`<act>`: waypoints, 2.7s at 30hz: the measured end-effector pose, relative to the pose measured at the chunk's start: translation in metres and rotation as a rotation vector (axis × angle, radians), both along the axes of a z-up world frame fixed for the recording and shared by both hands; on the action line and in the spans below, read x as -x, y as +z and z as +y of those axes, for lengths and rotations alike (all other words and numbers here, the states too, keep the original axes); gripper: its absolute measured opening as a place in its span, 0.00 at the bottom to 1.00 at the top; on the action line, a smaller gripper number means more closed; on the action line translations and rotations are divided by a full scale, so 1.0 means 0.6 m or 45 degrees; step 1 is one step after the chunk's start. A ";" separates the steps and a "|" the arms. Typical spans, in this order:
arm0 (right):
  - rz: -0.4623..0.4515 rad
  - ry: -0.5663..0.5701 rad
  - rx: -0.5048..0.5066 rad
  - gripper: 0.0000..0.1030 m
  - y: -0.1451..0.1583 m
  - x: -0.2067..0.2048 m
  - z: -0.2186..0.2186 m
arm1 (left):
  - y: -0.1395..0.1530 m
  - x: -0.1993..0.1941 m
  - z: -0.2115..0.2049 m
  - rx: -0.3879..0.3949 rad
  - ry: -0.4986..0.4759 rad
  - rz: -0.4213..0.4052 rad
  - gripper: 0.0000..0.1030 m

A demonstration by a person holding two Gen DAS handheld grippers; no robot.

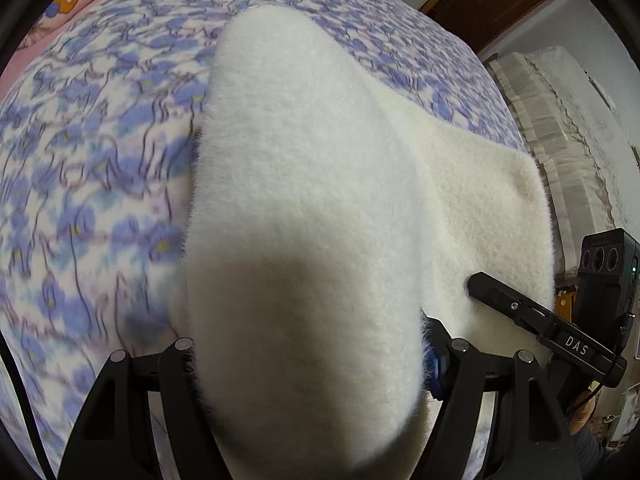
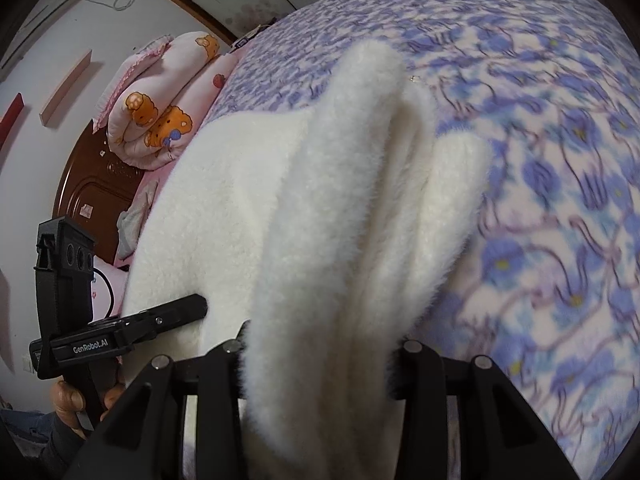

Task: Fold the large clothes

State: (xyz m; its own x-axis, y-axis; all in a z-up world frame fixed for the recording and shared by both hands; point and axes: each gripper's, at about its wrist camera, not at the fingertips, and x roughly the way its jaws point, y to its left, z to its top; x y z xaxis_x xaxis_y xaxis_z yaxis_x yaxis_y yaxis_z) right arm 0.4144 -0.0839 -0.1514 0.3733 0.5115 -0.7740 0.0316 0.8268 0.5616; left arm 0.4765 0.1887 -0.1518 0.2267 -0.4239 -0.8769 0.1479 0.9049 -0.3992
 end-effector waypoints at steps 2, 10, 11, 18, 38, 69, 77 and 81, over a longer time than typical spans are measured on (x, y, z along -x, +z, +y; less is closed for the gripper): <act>-0.024 -0.014 -0.008 0.38 -0.005 -0.037 0.006 | -0.005 -0.041 0.011 0.008 -0.009 -0.026 0.71; -0.084 -0.067 -0.036 0.38 -0.038 -0.173 0.019 | -0.041 -0.205 0.029 0.018 -0.051 -0.122 0.71; -0.090 -0.067 -0.040 0.38 -0.047 -0.190 0.019 | -0.048 -0.221 0.031 0.016 -0.049 -0.132 0.71; 0.053 -0.089 -0.056 0.50 -0.183 -0.256 0.014 | -0.182 -0.294 0.060 0.051 -0.010 -0.017 0.81; -0.230 -0.017 0.261 0.39 0.003 -0.140 0.042 | 0.000 -0.132 0.011 -0.283 -0.030 -0.525 0.25; -0.100 -0.032 0.189 0.03 0.051 -0.035 0.012 | 0.018 0.014 0.019 -0.141 0.282 -0.322 0.65; -0.161 0.010 0.122 0.03 0.150 0.065 -0.021 | 0.087 0.140 -0.026 -0.138 0.201 -0.342 0.72; -0.173 -0.010 0.138 0.12 0.173 0.122 -0.044 | 0.093 0.198 -0.064 -0.177 0.148 -0.327 0.73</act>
